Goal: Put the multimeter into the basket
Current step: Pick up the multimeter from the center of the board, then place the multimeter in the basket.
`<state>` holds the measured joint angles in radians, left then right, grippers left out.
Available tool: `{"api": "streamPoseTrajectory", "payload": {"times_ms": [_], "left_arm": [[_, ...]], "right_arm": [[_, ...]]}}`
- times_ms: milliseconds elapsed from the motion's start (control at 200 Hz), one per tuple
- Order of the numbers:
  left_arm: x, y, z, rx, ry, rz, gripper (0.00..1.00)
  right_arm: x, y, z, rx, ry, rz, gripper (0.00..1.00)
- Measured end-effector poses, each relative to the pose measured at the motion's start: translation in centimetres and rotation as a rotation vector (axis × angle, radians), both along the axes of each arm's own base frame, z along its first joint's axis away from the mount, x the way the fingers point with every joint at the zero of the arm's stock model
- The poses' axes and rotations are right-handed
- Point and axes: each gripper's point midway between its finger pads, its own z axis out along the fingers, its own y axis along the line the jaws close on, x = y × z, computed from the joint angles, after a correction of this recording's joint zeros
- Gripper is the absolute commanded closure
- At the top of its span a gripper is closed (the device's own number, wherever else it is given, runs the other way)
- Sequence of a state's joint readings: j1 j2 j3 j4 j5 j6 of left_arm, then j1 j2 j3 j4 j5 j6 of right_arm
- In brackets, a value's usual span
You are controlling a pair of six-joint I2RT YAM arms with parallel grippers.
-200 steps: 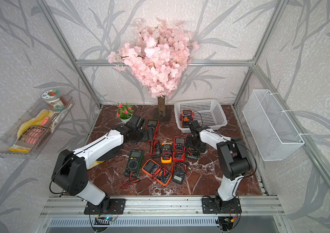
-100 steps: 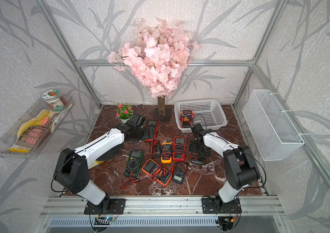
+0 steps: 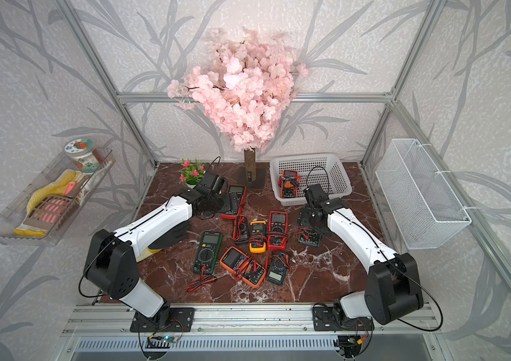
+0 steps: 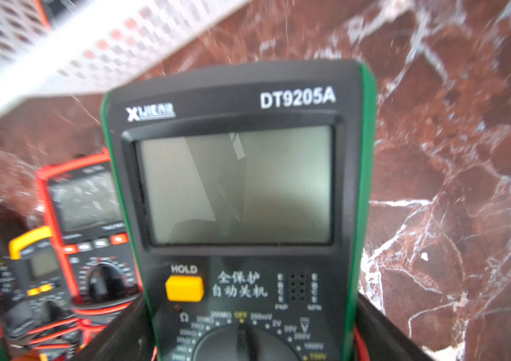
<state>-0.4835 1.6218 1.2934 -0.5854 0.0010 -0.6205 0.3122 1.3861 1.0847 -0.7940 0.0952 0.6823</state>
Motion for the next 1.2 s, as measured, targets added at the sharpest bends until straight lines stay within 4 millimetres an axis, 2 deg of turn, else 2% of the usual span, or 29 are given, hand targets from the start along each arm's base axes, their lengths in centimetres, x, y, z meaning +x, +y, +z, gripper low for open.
{"api": "streamPoseTrajectory", "payload": {"times_ms": [100,250,385,545,875,1200], "left_arm": [[-0.1,0.2,-0.1,0.010,0.003,0.004,0.00],[-0.1,0.5,-0.2,0.028,0.001,0.009,0.00],[0.0,0.6,-0.1,0.038,-0.002,0.000,0.00],[0.4,0.4,0.2,0.040,-0.003,-0.004,0.00],[0.9,0.0,-0.2,0.047,0.013,-0.009,0.00],[1.5,-0.3,-0.2,0.051,0.014,-0.013,0.00]], "right_arm": [[1.3,-0.2,2.4,0.018,-0.068,-0.016,0.41],[4.4,-1.1,5.9,0.040,-0.172,-0.053,0.41],[7.4,-1.9,7.4,0.046,-0.222,-0.086,0.41],[11.0,-2.6,7.1,0.035,-0.223,-0.104,0.41],[18.2,-4.6,4.9,0.032,-0.208,-0.134,0.41],[25.7,-5.6,2.9,-0.007,-0.225,-0.092,0.42]]}}
